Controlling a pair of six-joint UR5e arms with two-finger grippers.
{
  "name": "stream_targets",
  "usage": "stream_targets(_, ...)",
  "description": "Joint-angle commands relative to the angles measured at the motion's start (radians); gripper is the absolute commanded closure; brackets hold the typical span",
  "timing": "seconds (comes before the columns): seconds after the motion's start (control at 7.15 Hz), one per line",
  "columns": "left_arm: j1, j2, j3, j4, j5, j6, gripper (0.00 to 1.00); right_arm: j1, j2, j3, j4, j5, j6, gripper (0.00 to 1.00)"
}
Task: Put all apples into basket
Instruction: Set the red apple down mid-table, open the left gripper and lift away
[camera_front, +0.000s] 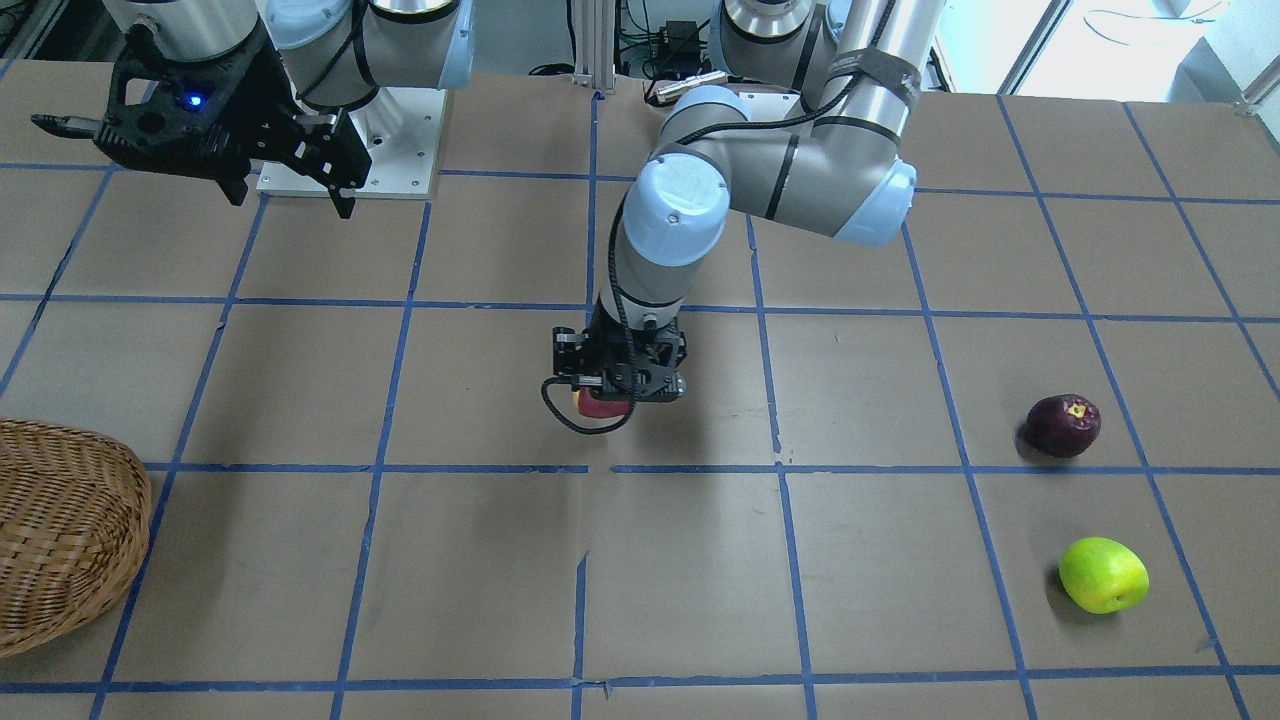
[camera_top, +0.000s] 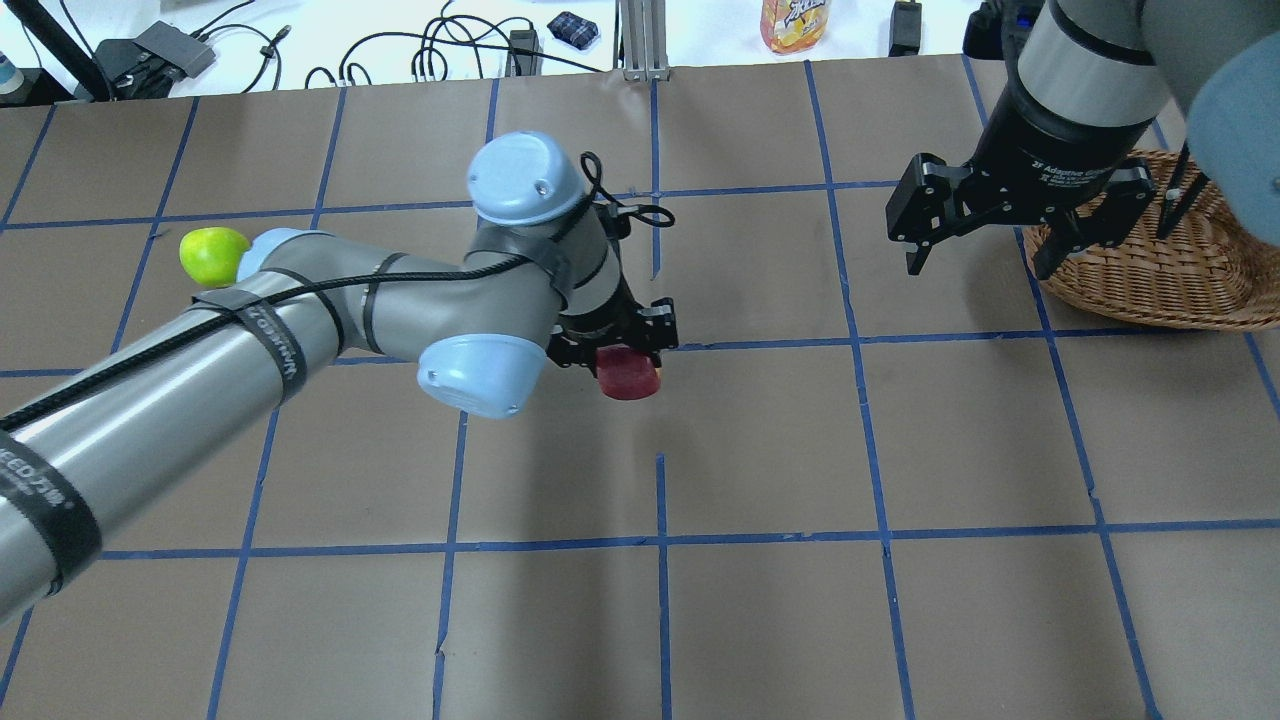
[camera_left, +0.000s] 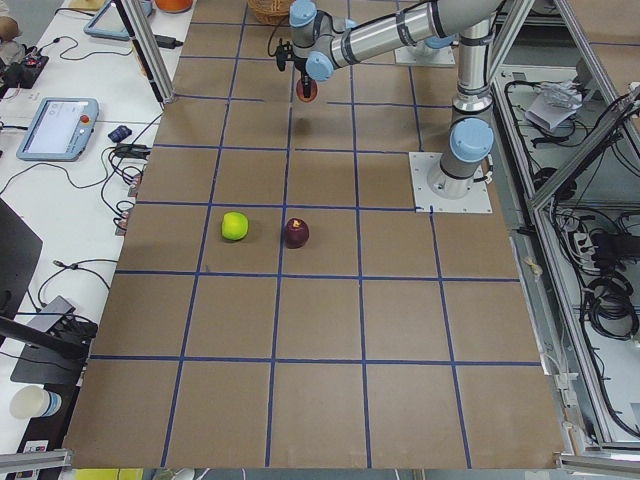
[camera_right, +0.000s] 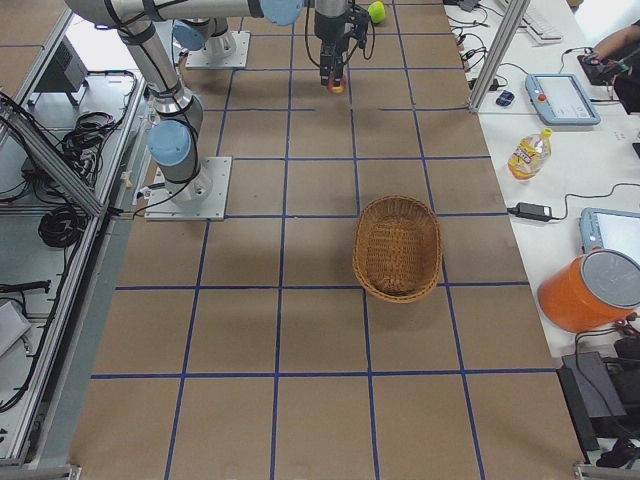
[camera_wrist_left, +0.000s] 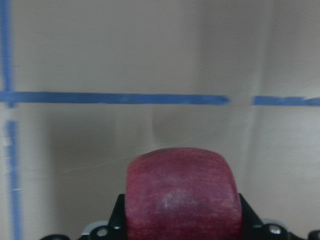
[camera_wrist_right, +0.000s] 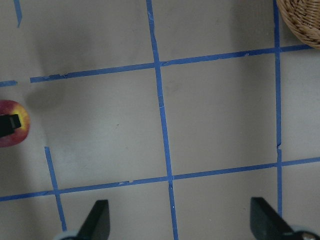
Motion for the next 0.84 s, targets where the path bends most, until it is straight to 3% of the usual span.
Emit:
stream_targets(0.0,-0.094,-0.089,0.078,0.050,0.001,-0.090,0.56,-0.001,0.001,0.000,-0.011,0.007,-0.004,0.00)
stream_targets(0.14,-0.103,-0.112,0.079,0.051,0.006,-0.098,0.13,-0.001,0.003,0.002,-0.037,0.007,0.002,0.00)
stream_targets(0.28,-0.104,-0.117,0.089,0.051,0.007,-0.095,0.00,-0.001,0.004,0.002,-0.036,-0.006,0.008,0.00)
stream_targets(0.7,-0.023,-0.034,0.097,-0.056,0.012,-0.029,0.00,-0.022,0.009,0.038,-0.041,-0.005,0.005,0.00)
